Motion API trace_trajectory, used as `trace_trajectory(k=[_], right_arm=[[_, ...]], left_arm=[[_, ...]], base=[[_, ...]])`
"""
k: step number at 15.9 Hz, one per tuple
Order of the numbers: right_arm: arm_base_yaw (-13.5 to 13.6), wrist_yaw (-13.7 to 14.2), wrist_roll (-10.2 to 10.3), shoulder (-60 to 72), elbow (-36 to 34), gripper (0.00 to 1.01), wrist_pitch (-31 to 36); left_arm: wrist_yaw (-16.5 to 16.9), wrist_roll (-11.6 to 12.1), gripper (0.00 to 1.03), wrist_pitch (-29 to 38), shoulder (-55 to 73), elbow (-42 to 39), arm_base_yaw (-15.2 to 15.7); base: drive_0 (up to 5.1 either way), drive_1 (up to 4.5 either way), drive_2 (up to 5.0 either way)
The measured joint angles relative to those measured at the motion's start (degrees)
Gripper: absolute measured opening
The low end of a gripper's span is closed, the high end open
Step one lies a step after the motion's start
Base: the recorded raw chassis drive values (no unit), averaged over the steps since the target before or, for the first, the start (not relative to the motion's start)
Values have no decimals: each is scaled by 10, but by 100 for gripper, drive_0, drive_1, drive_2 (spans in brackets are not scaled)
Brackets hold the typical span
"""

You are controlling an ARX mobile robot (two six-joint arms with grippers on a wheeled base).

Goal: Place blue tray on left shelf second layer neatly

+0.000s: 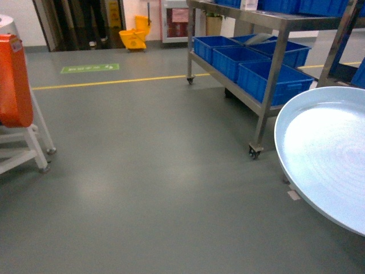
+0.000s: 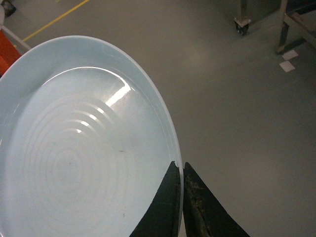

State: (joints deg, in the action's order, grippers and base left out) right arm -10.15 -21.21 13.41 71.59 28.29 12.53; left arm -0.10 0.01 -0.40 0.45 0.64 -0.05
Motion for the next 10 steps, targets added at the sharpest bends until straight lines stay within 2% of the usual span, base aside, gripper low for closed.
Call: trace_trajectory(k=[10], right_arm=[[0,0,0,3,0,2,1]], left_arm=[[1,0,98,2,0,0,0]], base=[[-165,250,-581]])
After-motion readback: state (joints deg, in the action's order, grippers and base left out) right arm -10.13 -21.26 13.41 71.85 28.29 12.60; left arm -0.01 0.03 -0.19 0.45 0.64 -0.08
